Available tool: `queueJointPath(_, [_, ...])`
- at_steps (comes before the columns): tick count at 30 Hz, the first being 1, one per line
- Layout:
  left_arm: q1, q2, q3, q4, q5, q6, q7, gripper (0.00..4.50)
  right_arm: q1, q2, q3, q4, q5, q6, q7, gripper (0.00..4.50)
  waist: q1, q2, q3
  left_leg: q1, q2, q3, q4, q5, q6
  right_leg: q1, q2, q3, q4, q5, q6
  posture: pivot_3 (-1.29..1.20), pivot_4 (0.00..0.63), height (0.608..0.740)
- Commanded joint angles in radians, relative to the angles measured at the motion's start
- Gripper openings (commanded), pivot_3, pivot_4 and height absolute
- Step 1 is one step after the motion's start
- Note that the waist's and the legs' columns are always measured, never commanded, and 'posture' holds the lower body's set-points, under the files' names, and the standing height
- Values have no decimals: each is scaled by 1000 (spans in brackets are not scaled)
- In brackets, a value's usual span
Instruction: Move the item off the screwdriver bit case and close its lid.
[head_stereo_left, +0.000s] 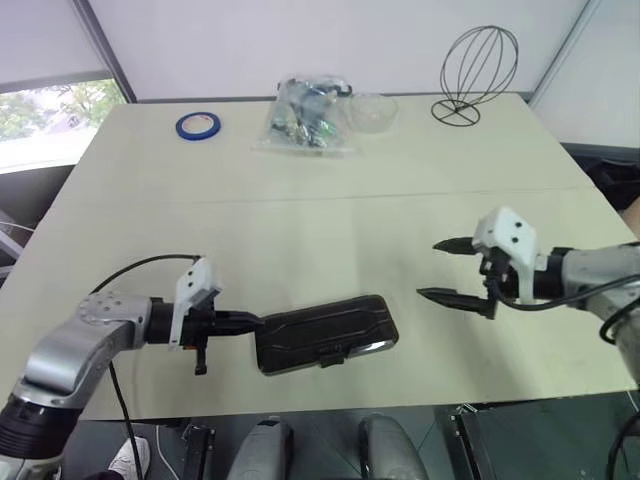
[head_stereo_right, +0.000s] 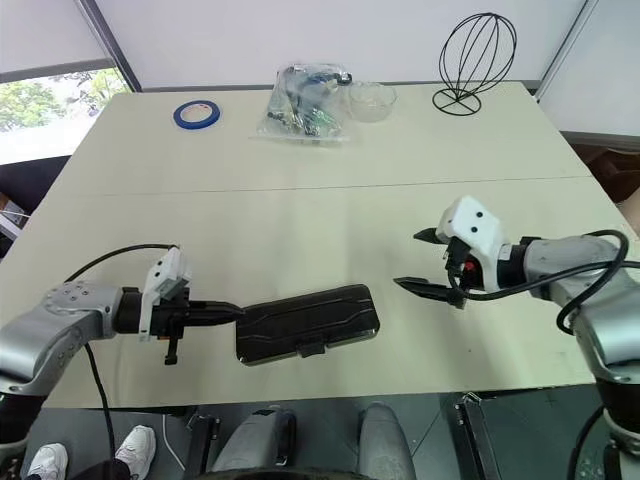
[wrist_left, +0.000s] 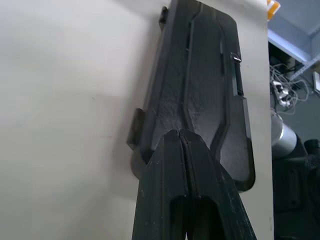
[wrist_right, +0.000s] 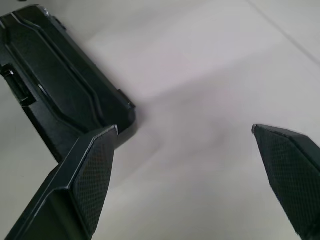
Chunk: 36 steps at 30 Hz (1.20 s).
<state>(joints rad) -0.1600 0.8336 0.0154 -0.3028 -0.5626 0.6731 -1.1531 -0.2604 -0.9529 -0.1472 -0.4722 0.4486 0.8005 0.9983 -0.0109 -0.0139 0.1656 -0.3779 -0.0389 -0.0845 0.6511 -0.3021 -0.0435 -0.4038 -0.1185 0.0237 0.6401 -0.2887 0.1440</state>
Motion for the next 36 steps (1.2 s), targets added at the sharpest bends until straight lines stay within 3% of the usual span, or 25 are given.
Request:
queueJointPath(1, [-108,-27,1,39,-19,11,16,0,-10,6,-12,-80,70,27,-3,4478,2,0,0,0,0,0,0,0,0,0,0,0,0,0,0,0,150,740])
queueJointPath(5, [-263,-69,-55,155,14,-2,-8,0,16,-5,-33,-151,202,99,26,4478,0,0,0,0,0,-1,1,0,0,1,0,-1,0,0,0,0,150,740])
queueJointPath(8, [-360,-102,-106,243,47,-28,-35,0,23,0,-52,-196,293,154,9,3200,-2,0,0,0,0,0,1,0,1,1,0,-1,0,0,0,0,150,740])
queueJointPath(13, [-518,-190,-219,468,151,-130,-108,0,49,27,-29,-267,398,263,-94,411,0,-1,0,-1,-1,0,3,0,1,2,1,-3,0,0,0,0,150,740])
queueJointPath(14, [-537,-204,-237,508,171,-153,-126,0,67,26,-16,-284,397,268,-112,49,-2,-1,0,-1,-1,0,3,0,1,2,1,-3,0,0,0,0,150,740])
queueJointPath(24, [-713,-372,-326,835,303,-320,-242,0,272,4,163,-406,339,308,-257,49,0,-2,1,-12,-2,-2,17,-3,6,-3,0,-6,5,0,1,0,150,740])
queueJointPath(31, [-798,-460,-332,993,366,-416,-290,0,239,127,242,-396,357,397,-420,49,-5,-3,1,-12,-2,-2,17,-3,6,-4,1,-6,6,0,1,0,150,740])
queueJointPath(36, [-798,-478,-356,1022,410,-490,-339,0,216,288,286,-375,358,480,-563,49,-2,-3,1,-12,-2,-2,16,-3,6,-4,1,-6,7,0,1,0,150,740])
